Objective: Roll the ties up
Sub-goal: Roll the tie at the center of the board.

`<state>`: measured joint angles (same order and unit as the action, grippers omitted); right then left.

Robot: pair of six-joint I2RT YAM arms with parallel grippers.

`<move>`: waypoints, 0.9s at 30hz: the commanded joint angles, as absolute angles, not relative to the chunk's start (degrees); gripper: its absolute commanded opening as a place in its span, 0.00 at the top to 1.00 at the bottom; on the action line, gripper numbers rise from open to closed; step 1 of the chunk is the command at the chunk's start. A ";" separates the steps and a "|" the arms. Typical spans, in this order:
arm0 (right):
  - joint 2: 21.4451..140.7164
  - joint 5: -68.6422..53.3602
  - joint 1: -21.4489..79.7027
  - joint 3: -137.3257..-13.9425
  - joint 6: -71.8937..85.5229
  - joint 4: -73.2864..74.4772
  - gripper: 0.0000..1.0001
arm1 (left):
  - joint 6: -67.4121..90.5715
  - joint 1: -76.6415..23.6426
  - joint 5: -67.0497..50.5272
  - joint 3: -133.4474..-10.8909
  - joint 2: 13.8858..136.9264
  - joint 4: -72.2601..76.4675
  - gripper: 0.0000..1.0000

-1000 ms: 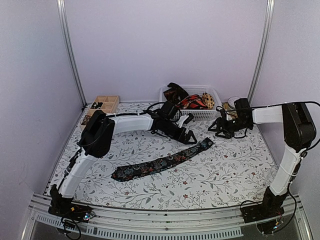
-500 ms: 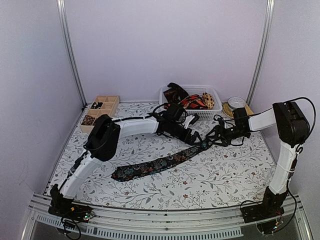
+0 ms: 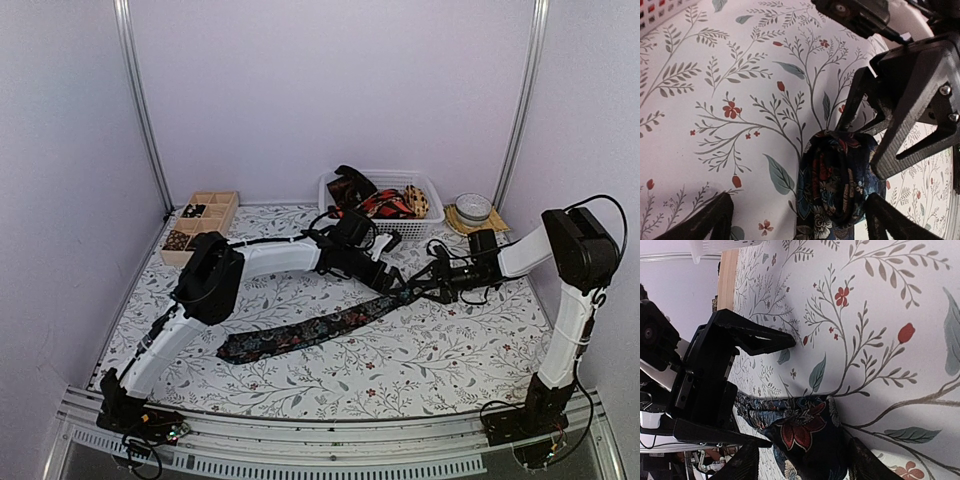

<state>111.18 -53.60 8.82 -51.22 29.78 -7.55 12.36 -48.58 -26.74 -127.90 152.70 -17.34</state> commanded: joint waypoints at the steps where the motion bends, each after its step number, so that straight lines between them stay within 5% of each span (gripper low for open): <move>1: 111.89 -55.11 8.77 -49.62 31.18 -9.66 0.40 | 10.92 -48.85 -24.34 -128.42 154.99 -21.01 0.13; 27: 115.23 -53.34 14.06 -49.16 32.01 -12.79 0.59 | 5.51 -50.14 -21.64 -118.05 149.58 -23.45 0.24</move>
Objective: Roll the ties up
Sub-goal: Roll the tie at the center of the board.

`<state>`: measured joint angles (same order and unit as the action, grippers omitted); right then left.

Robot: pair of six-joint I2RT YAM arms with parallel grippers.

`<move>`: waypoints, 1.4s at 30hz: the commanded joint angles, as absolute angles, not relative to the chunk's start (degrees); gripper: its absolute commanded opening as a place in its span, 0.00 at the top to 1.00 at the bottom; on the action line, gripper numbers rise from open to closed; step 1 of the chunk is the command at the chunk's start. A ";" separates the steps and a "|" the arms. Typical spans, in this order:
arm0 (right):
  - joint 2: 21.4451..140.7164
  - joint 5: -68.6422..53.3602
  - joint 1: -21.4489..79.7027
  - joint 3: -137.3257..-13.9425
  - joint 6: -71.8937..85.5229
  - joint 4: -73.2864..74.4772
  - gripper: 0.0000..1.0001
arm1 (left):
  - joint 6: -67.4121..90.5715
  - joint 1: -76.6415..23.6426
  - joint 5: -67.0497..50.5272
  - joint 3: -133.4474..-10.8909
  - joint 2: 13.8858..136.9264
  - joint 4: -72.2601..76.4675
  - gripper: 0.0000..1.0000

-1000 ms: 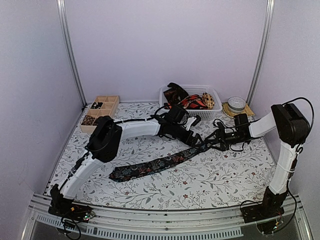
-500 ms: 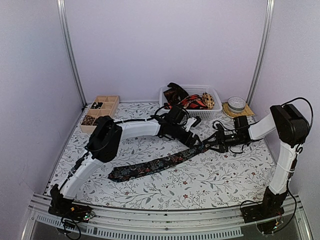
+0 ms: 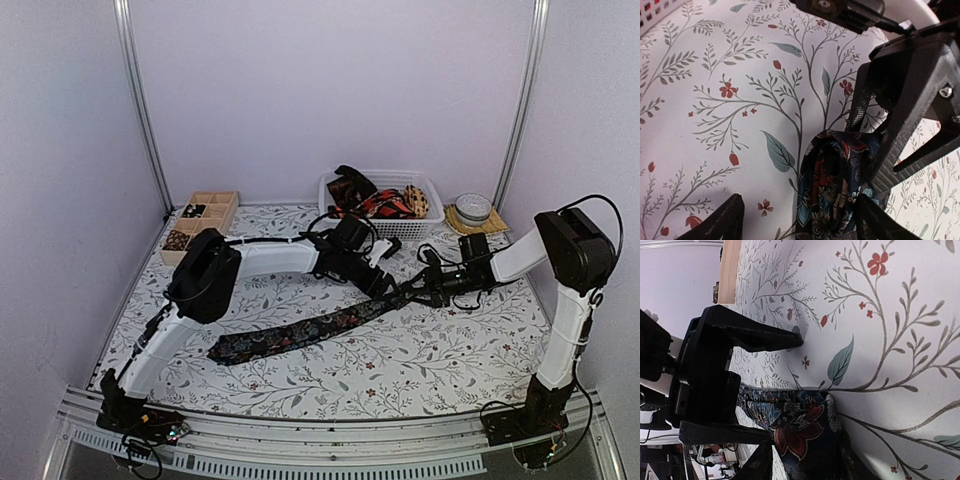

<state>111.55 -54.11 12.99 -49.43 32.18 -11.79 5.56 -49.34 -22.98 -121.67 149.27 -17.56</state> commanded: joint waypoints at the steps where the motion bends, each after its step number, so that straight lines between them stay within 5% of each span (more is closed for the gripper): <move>1: 115.22 -52.84 14.13 -49.13 31.99 -12.64 0.60 | 5.72 -49.96 -21.97 -117.63 149.17 -23.14 0.23; 8: 115.49 -51.79 14.16 -49.38 31.97 -11.89 0.62 | 7.61 -46.91 -26.06 -110.64 142.74 -16.84 0.08; 14: 115.67 -52.20 14.16 -49.81 32.47 -11.89 0.63 | 6.05 -45.52 -30.20 -109.51 141.34 -16.99 0.06; 42: 115.22 -54.51 14.96 -51.14 32.42 -9.86 0.63 | -8.23 -48.26 -37.86 -118.51 152.06 -25.59 0.22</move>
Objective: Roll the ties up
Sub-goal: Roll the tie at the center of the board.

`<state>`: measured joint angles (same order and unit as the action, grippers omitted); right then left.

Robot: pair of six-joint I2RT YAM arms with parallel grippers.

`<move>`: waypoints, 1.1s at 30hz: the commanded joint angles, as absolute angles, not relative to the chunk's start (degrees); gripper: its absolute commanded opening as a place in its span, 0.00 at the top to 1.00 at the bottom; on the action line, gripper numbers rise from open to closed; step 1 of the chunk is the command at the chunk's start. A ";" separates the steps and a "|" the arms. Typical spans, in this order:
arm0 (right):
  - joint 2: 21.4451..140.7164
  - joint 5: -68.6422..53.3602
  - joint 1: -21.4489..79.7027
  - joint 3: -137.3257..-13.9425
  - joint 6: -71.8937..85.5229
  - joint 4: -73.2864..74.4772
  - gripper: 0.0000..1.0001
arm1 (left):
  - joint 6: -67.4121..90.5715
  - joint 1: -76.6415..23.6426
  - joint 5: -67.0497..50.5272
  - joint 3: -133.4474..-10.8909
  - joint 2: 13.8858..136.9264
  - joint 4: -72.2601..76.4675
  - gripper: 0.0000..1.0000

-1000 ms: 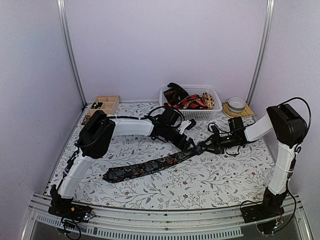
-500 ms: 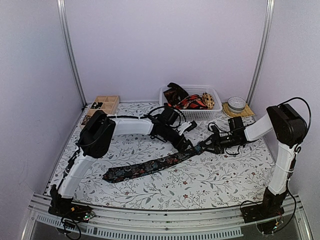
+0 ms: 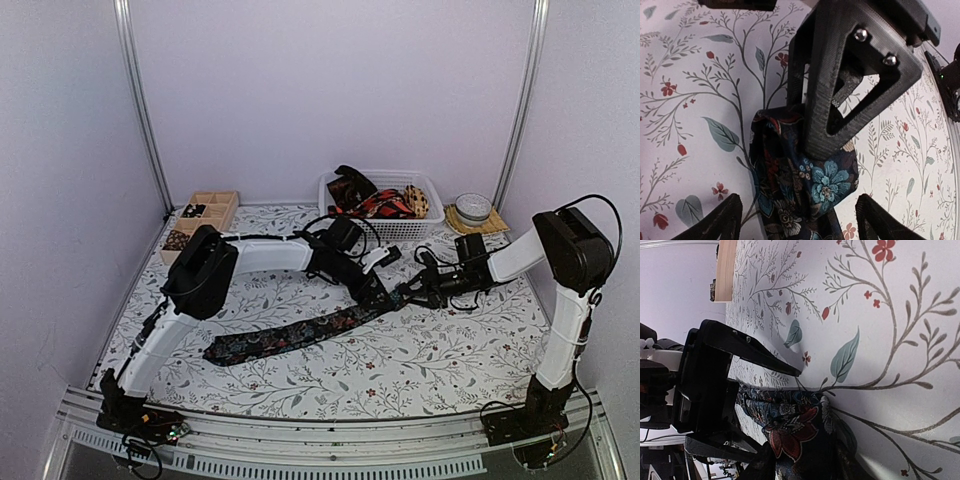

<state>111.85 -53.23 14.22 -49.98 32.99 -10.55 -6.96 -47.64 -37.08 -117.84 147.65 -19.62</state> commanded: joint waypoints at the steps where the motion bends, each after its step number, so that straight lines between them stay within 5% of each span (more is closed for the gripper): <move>1: 115.18 -54.59 14.97 -51.17 32.40 -9.82 0.63 | -8.30 -48.25 -37.88 -119.25 152.46 -26.17 0.24; 23: 112.81 -54.58 16.45 -50.41 31.78 -8.86 0.61 | -7.65 -48.13 -45.81 -114.02 151.30 -25.88 0.86; 29: 112.44 -52.86 18.09 -50.20 30.02 -7.15 0.61 | -3.69 -48.08 -42.23 -111.62 149.81 -23.42 0.79; 33: 111.42 -51.15 18.52 -49.34 28.44 -5.40 0.61 | -0.33 -47.91 -38.77 -109.44 147.97 -20.24 0.57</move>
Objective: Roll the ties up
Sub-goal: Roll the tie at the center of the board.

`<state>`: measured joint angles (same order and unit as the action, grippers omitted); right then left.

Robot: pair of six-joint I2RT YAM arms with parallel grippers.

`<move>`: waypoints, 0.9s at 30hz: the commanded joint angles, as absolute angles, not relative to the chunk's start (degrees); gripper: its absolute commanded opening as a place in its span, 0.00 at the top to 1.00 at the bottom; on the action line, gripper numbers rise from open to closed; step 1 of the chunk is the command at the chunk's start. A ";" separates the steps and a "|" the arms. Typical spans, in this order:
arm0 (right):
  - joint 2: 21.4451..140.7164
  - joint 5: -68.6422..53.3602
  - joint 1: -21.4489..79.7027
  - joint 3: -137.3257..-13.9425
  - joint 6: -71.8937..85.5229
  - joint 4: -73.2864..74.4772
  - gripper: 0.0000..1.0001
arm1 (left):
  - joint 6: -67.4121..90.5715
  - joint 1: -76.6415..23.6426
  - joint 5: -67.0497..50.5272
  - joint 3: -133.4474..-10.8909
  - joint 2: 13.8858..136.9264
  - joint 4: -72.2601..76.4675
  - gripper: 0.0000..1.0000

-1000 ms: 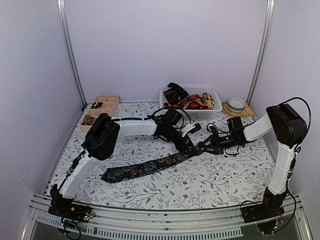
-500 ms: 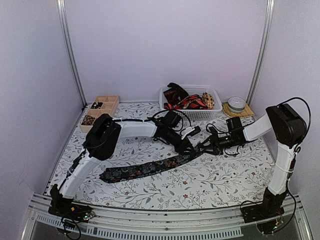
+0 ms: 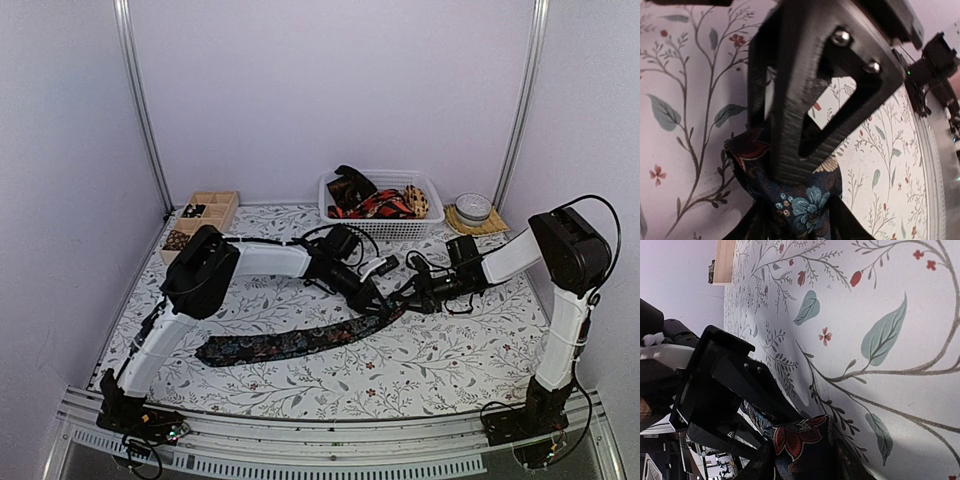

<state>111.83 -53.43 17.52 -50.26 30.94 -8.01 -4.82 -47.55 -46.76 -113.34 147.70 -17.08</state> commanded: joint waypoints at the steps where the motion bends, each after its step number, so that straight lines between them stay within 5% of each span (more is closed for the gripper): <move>1: 110.78 -50.63 18.50 -48.98 28.25 -5.22 0.61 | 0.04 -47.90 -38.42 -109.21 147.74 -19.72 0.53; 7: 108.69 -48.66 18.47 -47.33 27.84 -4.75 0.62 | 3.50 -47.99 -33.93 -107.14 144.85 -16.97 0.39; 16: 106.26 -49.15 18.50 -41.64 37.73 -15.26 0.62 | 3.01 -51.04 -23.37 -101.28 138.76 -16.59 0.01; 27: 104.23 -48.22 18.49 -37.51 41.43 -20.31 0.57 | 1.99 -51.77 -21.40 -92.99 134.57 -19.56 0.03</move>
<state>107.83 -51.70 18.02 -40.14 39.35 -20.18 1.50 -51.40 -23.57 -96.51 133.88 -12.62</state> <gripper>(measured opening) 0.428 0.974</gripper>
